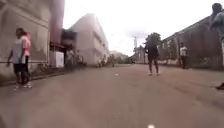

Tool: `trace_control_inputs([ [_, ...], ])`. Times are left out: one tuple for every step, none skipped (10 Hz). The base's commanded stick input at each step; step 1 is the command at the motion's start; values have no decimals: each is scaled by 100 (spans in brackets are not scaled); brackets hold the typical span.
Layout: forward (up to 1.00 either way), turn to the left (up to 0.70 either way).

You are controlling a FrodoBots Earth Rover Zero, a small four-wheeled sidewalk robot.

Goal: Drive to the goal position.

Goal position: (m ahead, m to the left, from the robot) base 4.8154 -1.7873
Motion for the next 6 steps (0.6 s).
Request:
trace_control_inputs([
  [70, 0],
  [70, 0],
  [70, 0],
  [70, 0],
  [70, 0],
  [70, 0],
])
